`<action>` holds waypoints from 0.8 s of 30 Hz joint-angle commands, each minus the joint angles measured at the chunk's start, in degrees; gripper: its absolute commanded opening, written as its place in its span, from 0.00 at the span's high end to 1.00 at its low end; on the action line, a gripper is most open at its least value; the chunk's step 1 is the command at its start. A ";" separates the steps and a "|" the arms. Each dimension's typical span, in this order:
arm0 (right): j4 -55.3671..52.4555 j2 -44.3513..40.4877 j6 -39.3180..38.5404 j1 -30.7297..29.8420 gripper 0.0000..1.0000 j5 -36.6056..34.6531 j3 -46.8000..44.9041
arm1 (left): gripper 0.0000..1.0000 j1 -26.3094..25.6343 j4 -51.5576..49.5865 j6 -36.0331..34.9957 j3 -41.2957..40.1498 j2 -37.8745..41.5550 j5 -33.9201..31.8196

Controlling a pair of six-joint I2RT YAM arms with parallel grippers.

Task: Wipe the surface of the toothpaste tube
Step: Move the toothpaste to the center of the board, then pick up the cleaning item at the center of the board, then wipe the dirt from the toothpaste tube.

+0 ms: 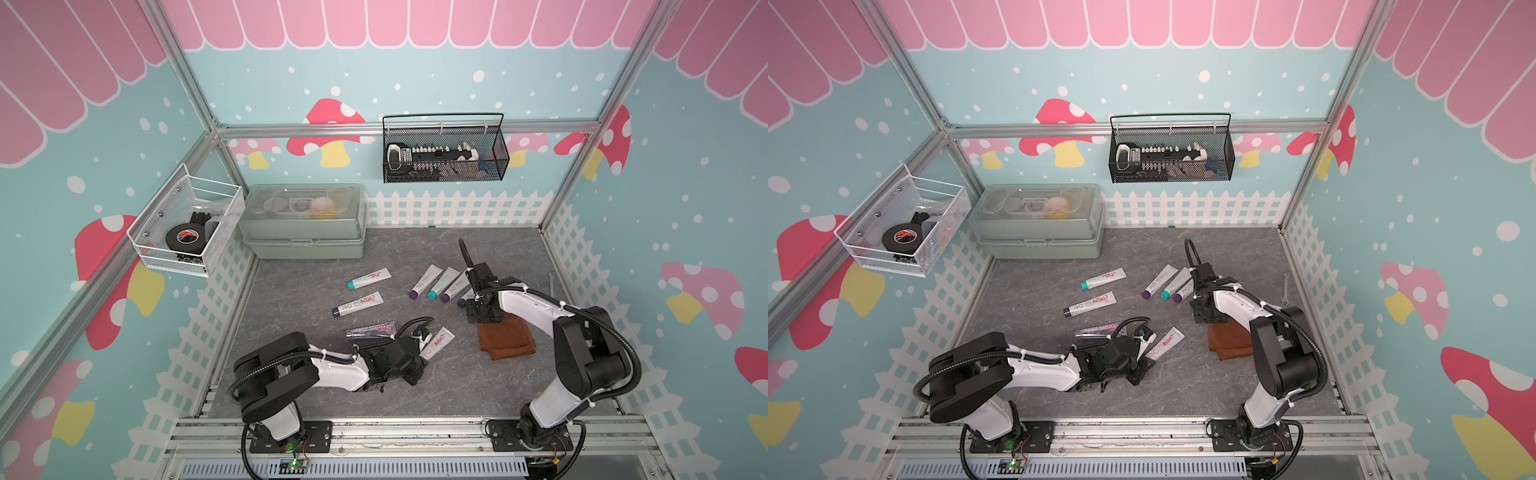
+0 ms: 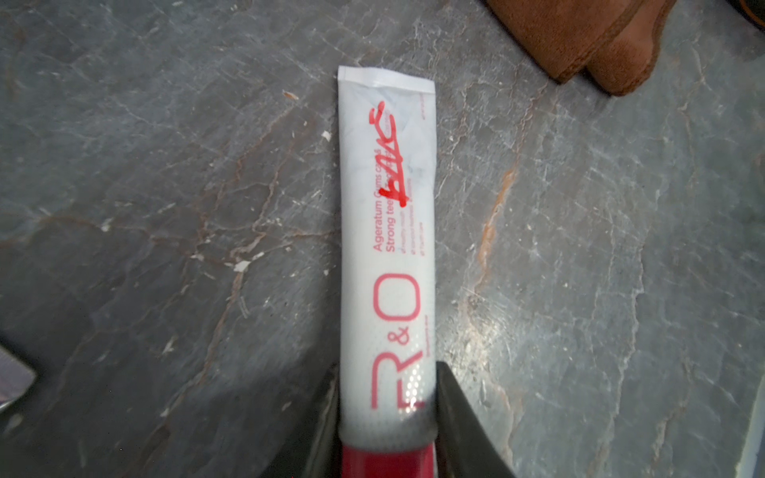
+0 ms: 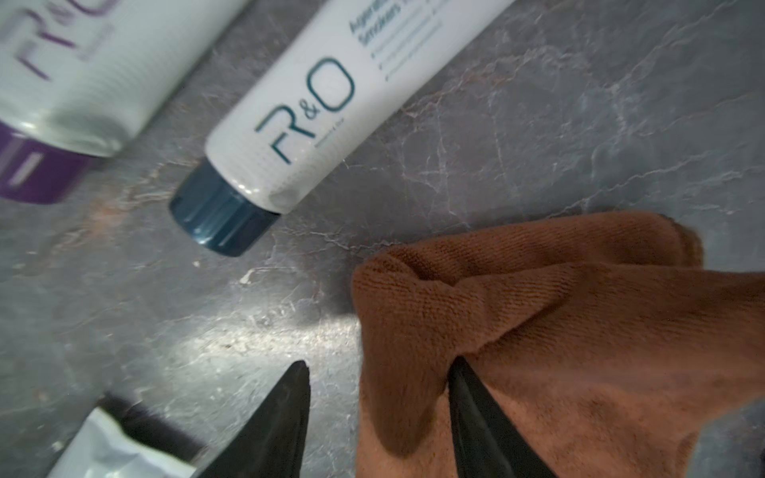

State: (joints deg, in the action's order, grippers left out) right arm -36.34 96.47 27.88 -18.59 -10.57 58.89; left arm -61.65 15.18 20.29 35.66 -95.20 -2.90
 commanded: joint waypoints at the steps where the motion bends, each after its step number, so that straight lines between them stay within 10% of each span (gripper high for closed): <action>1: -0.19 2.29 0.03 0.69 0.47 -0.63 0.40 | 0.67 -0.31 1.24 0.34 -0.77 0.01 1.27; 12: 1.61 -5.21 -1.38 1.27 0.89 7.81 -5.06 | 0.70 -0.64 1.03 -0.63 0.51 -1.56 3.67; 24: 3.41 -15.89 -1.36 -4.08 0.91 30.58 -11.49 | 0.71 -1.88 0.27 -1.40 3.15 -3.69 3.99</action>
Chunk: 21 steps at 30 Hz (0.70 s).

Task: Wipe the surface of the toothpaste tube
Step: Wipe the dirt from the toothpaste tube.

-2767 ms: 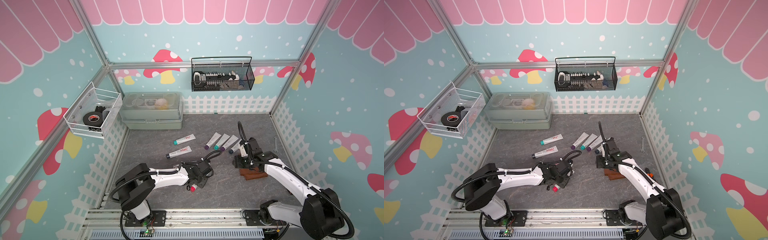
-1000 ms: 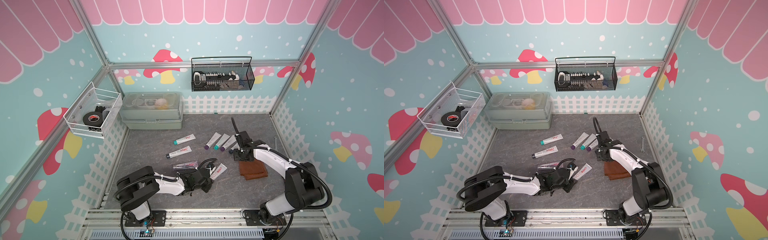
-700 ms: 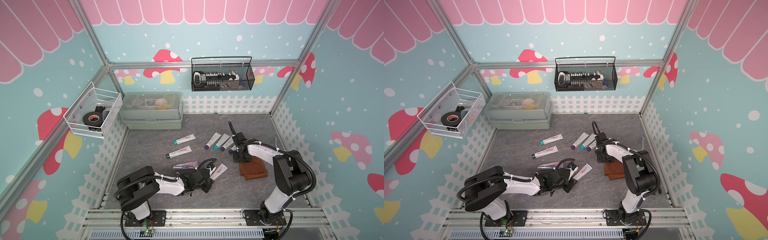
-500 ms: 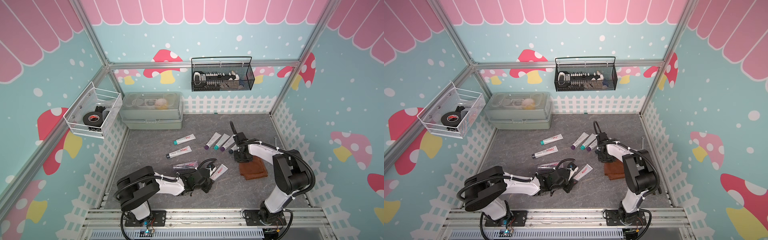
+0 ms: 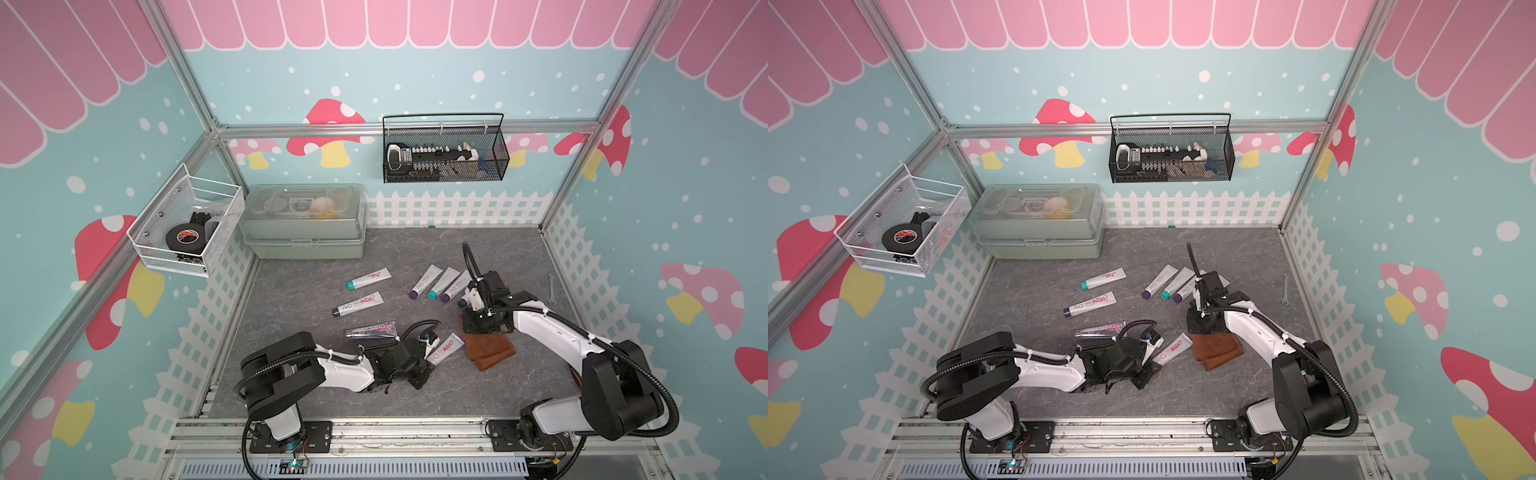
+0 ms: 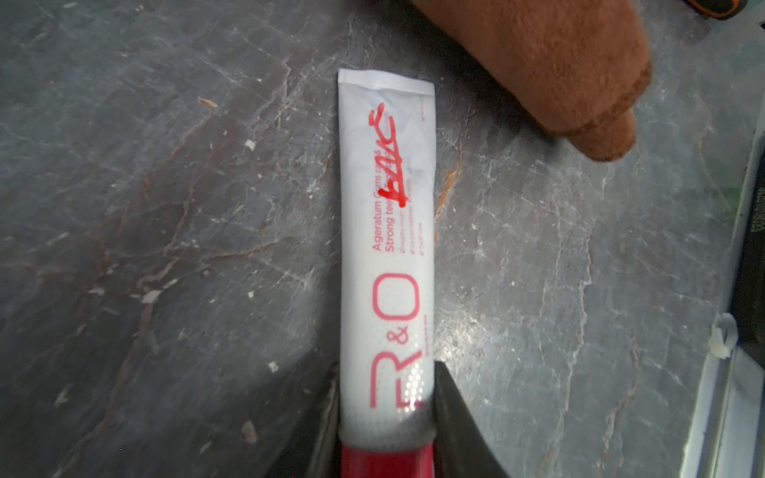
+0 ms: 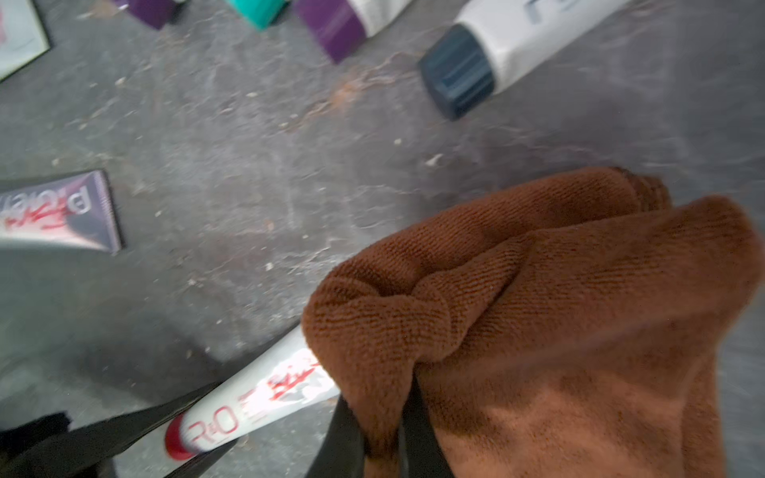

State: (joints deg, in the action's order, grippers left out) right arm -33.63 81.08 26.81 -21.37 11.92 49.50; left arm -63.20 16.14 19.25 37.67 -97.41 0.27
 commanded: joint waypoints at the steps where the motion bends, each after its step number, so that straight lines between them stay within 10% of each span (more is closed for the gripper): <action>1: 1.21 -0.04 -0.22 -1.84 0.91 9.45 -2.42 | 0.71 -0.35 -0.68 -0.35 1.43 -1.93 0.93; 8: 3.25 6.71 0.32 -5.16 0.91 10.94 -2.02 | 0.71 -0.34 -0.67 -0.61 3.28 -3.40 1.40; 21: -7.74 16.47 0.48 -6.34 0.92 -22.60 3.68 | 0.71 -0.33 0.58 0.29 -0.79 0.15 -0.79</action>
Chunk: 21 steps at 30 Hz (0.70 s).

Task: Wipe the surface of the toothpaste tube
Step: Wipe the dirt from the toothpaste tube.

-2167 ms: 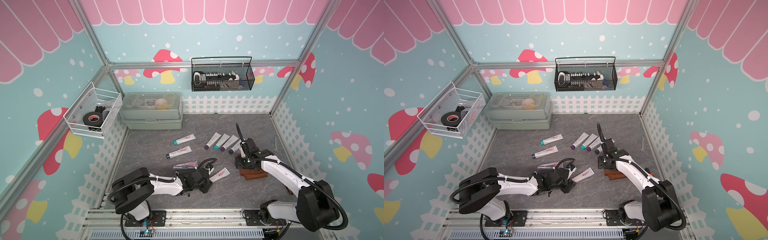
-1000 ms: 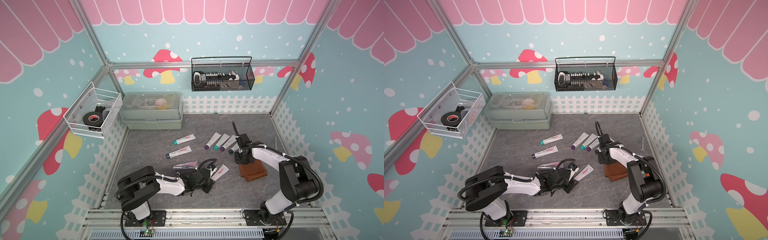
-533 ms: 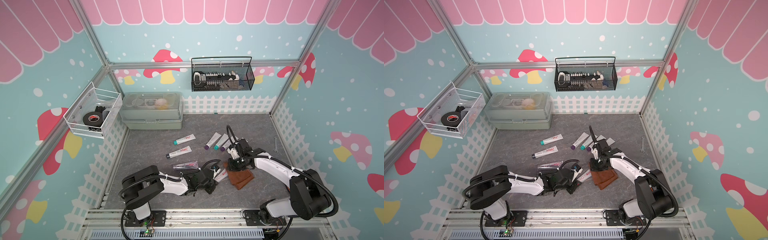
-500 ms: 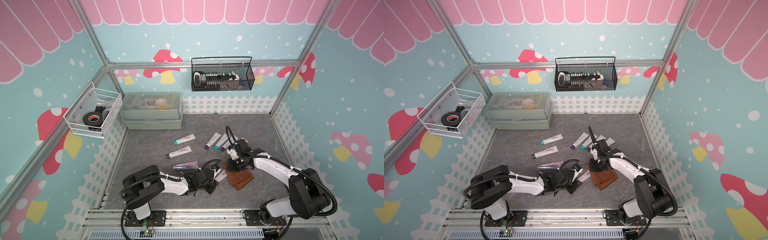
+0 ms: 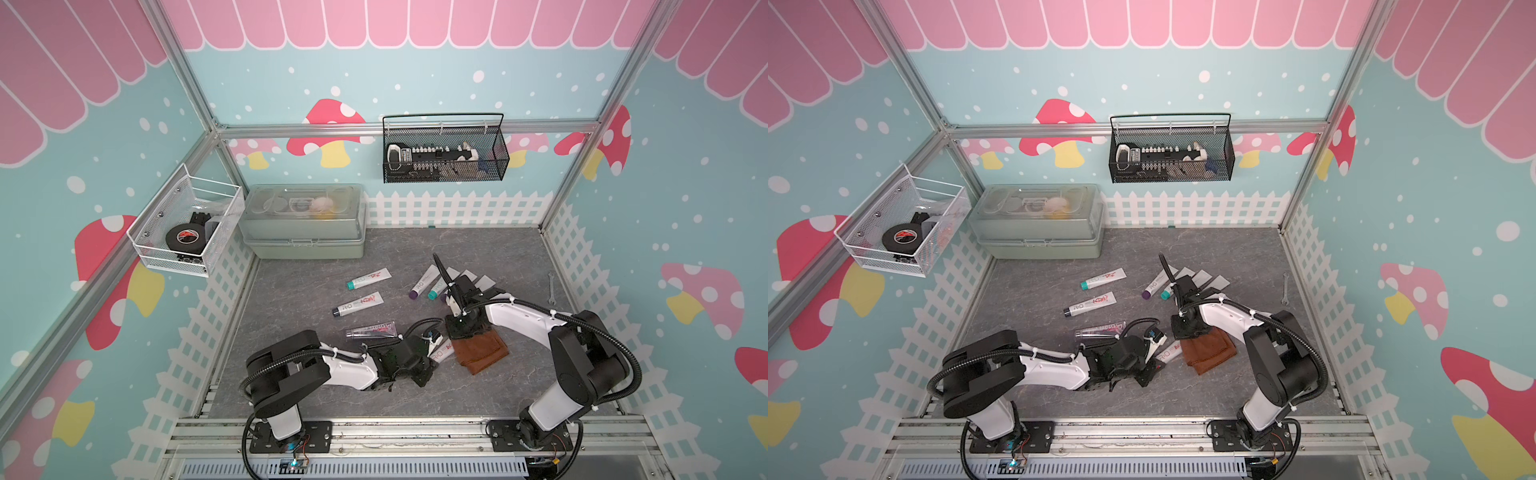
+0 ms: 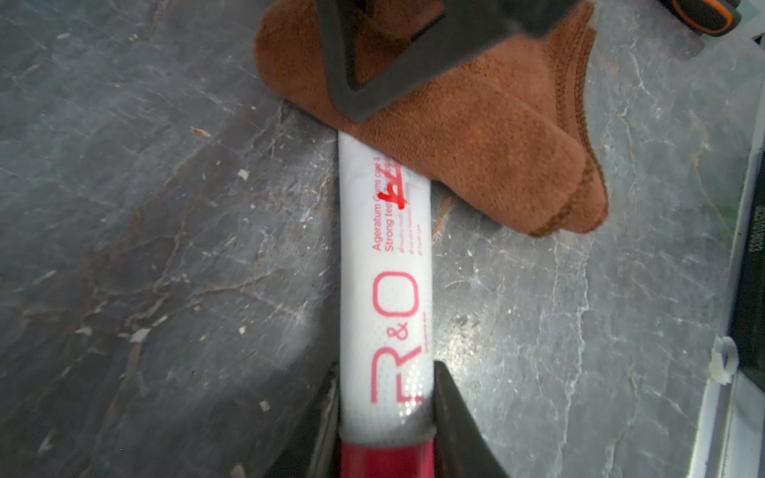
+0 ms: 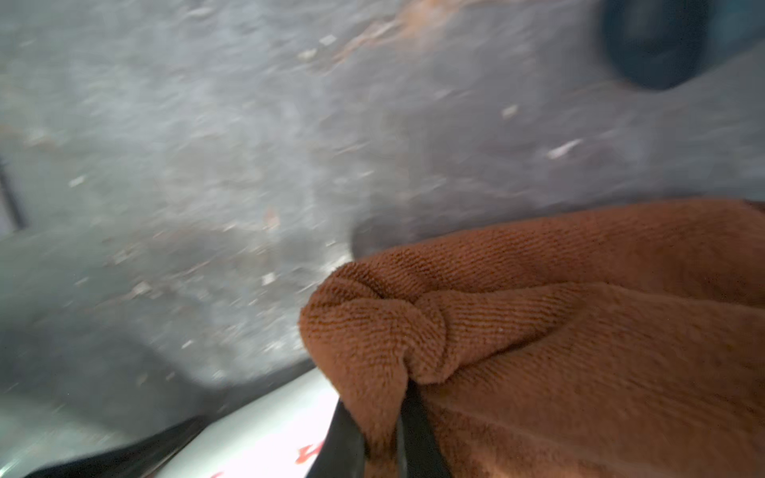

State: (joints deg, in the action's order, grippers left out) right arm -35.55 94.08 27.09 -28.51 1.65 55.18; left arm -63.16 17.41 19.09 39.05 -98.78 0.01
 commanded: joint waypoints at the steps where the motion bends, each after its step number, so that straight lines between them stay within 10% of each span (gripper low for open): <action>1: -5.68 3.43 0.16 0.91 0.92 -12.22 -2.04 | 0.71 -0.39 -0.43 0.59 -2.50 1.58 -0.65; 14: 3.32 -10.15 -0.22 0.84 0.91 20.33 -7.81 | 0.71 -0.35 0.33 0.03 -1.35 -0.69 -1.12; 21: 4.11 -5.33 0.31 -2.16 0.91 19.12 -9.38 | 0.71 -0.36 -0.08 -0.11 -0.50 -1.53 -1.38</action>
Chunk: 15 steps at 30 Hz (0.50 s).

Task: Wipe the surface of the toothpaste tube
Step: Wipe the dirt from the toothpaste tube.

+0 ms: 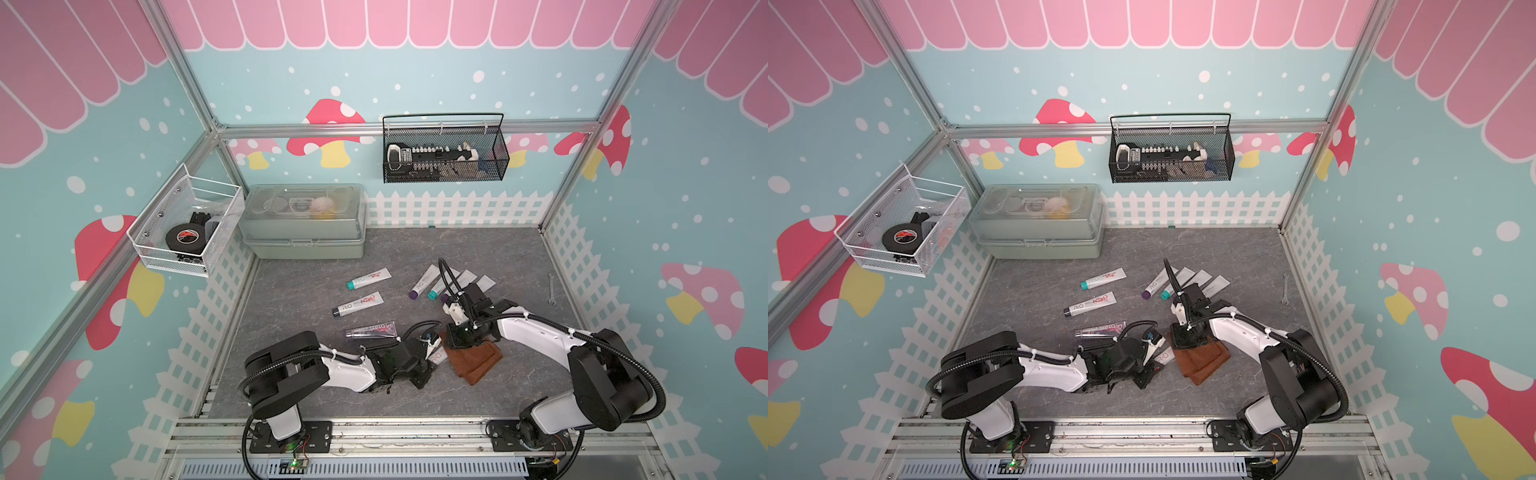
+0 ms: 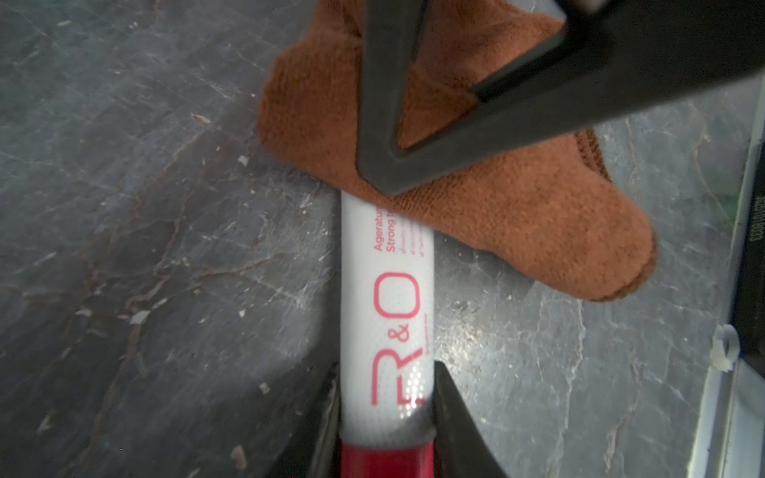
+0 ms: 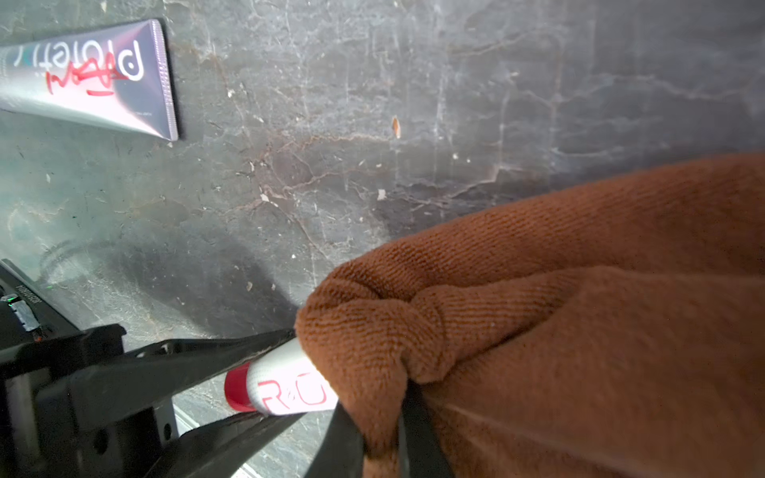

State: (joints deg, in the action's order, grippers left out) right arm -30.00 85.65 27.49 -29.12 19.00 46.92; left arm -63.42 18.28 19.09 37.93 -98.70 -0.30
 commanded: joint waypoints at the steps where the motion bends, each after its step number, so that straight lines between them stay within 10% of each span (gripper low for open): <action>1: -2.79 4.16 -0.24 -1.76 0.91 -1.23 -0.97 | 0.71 -0.08 -0.97 -0.15 0.48 -1.37 -1.35; 7: -9.13 6.42 1.79 -1.82 0.92 -24.32 0.25 | 0.71 -0.04 -0.89 0.04 -0.39 -0.05 -2.30; 15: -9.77 7.69 2.80 -1.37 0.91 -31.19 1.60 | 0.71 0.36 -0.09 0.34 -2.08 0.97 -3.04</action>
State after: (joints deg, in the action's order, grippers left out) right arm -32.60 90.63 29.67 -31.59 -3.49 50.87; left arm -63.42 19.44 19.07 37.47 -98.65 -1.21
